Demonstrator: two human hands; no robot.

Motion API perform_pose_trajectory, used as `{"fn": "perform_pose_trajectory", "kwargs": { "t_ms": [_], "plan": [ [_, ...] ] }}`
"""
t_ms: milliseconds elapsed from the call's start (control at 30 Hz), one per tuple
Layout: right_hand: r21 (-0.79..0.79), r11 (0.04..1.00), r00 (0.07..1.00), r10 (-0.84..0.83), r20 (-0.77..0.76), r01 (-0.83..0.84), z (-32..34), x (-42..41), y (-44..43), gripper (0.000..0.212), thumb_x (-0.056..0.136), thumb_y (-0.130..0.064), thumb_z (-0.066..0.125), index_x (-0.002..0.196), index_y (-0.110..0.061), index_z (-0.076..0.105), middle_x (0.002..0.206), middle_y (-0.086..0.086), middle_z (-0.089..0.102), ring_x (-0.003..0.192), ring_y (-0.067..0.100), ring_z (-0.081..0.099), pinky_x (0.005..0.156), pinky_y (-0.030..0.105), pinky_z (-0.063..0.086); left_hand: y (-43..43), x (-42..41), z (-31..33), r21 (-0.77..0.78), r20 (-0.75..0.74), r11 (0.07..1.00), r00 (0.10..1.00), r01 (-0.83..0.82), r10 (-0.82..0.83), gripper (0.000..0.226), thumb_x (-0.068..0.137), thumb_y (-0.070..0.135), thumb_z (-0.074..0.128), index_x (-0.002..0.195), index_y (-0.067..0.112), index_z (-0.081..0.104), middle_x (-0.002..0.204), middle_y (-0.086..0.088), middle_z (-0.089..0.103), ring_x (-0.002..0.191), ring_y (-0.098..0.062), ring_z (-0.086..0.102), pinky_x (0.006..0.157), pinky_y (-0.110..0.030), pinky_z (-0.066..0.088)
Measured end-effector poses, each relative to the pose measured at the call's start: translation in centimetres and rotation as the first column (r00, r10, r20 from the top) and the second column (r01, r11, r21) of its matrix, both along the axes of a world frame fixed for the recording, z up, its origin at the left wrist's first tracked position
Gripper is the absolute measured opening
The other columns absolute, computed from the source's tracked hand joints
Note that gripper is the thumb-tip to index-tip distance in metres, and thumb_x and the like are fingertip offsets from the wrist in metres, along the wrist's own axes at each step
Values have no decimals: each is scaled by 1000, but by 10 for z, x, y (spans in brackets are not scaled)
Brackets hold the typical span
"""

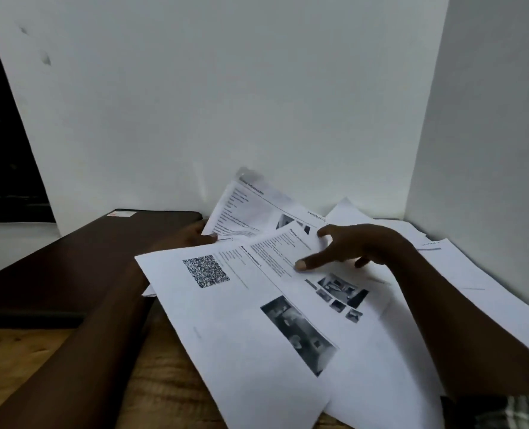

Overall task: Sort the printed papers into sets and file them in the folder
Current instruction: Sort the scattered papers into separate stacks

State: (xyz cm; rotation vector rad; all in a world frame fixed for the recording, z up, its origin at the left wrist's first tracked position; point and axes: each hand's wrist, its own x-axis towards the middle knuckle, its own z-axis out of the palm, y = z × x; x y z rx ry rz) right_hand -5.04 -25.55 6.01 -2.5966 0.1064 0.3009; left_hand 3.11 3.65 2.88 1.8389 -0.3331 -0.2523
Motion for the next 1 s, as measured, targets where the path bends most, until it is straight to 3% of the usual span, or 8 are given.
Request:
{"fn": "perform_pose_trajectory", "kwargs": {
  "t_ms": [67,233,333,433,567,700,933,1000],
  "plan": [
    [-114,993,999,-33,-6,32,-3,2,4,112,60,-61,82,149,-23,26,137,6,50,114,23,53,93,37,49,-2,-8,-1,-137,-114,991,993,9,-25,17,98,6,53,106,19,60,123,-8,66,83,-1,70,68,-16,53],
    [-214,973,995,-96,-16,91,-1,5,1,95,65,-48,85,140,-10,39,115,10,62,107,25,61,95,37,50,-9,-36,-3,-232,-328,969,932,81,-157,32,100,5,44,130,6,54,129,-18,63,122,-38,57,92,-49,52],
    [-280,955,989,-123,-75,98,2,7,-5,79,65,-47,85,126,-10,52,107,7,61,96,22,59,87,33,48,-10,-40,-1,-186,-290,982,954,25,-79,28,99,-1,45,122,6,59,120,-17,68,107,-34,67,89,-48,54],
    [-335,927,981,-191,-31,170,9,10,-26,80,66,-43,86,131,-8,57,128,8,59,113,26,58,96,34,48,-10,-42,-2,-162,-274,987,961,-7,-39,30,97,-6,45,119,7,62,118,-15,69,91,-26,72,78,-37,60],
    [-100,928,852,-284,439,360,3,11,-30,57,74,-34,80,126,-21,60,129,12,56,120,32,53,96,37,45,-19,-49,-2,-145,-296,987,949,69,-110,24,98,8,50,117,3,64,112,-15,72,92,-26,73,80,-38,60],
    [-147,968,886,-118,449,203,-25,21,11,49,79,-34,75,125,-29,59,127,8,56,118,28,54,94,33,40,-24,-48,-8,-239,-331,960,917,148,-224,36,95,26,56,127,11,62,124,-16,66,117,-34,62,102,-51,47],
    [86,996,774,-55,631,0,-51,37,28,32,82,-26,70,112,-28,61,107,4,67,97,25,63,80,32,47,-25,-33,-11,117,-113,988,990,100,-86,28,87,5,69,115,3,67,115,-14,71,103,-32,69,92,-48,55],
    [197,980,658,-147,739,-2,-46,40,21,39,80,-21,71,118,-21,59,105,3,69,92,21,65,84,35,50,-22,-32,-6,60,-60,998,998,-19,23,24,92,1,60,115,-1,64,114,-17,69,96,-33,68,87,-44,57]
  ]
}}
